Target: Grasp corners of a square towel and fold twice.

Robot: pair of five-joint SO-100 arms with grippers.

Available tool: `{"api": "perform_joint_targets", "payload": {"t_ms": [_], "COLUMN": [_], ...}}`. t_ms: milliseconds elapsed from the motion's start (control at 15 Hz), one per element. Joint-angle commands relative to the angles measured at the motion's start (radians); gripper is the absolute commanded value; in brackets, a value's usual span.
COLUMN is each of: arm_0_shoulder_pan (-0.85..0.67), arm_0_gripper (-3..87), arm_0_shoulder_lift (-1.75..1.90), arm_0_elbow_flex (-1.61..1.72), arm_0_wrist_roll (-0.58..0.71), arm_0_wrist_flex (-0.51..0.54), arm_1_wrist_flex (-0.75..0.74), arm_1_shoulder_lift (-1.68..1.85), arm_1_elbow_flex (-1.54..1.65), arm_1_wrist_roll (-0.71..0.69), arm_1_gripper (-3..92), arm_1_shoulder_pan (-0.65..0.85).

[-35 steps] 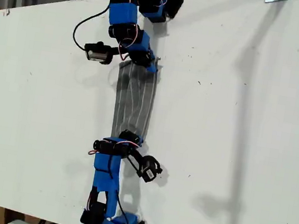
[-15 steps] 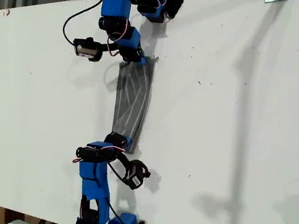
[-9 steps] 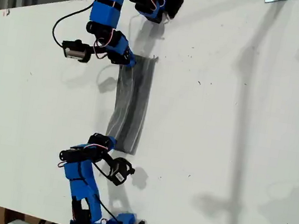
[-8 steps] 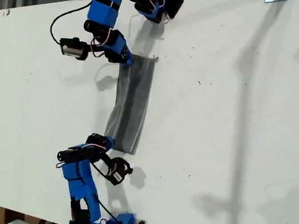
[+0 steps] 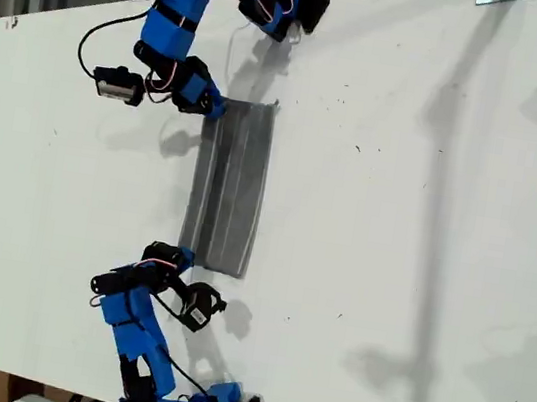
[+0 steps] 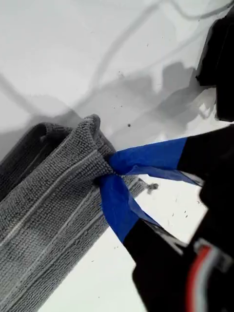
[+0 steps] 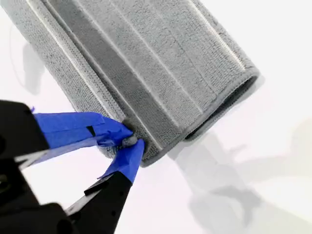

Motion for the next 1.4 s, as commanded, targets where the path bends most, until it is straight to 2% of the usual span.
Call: {"api": "perform_joint_targets", "payload": {"t_ms": [0, 400, 600, 1000, 1333], "arm_0_shoulder_pan": [0.034, 0.155, 0.207, 0.189, 0.192], "arm_0_gripper": [-0.1, -0.1, -0.1, -0.1, -0.1], "arm_0_shoulder_lift": [0.021, 0.048, 0.094, 0.092, 0.054], "arm_0_elbow_flex": [0.009, 0.066, 0.072, 0.149, 0.141], "arm_0_wrist_roll": [-0.012, -0.061, -0.072, -0.061, -0.061], "arm_0_wrist_flex": [0.012, 0.028, 0.052, 0.025, 0.009], "arm_1_wrist_flex": [0.032, 0.155, 0.143, 0.084, 0.064], "arm_1_shoulder_lift": [0.035, 0.175, 0.236, 0.115, 0.089], "arm_1_elbow_flex": [-0.026, 0.055, 0.135, 0.155, 0.153], "arm_1_wrist_roll": [0.018, 0.127, 0.169, 0.184, 0.181], "arm_1_gripper": [-0.1, -0.1, -0.1, -0.1, -0.1], "arm_1_shoulder_pan": [-0.048, -0.219, -0.27, -0.376, -0.365]}}
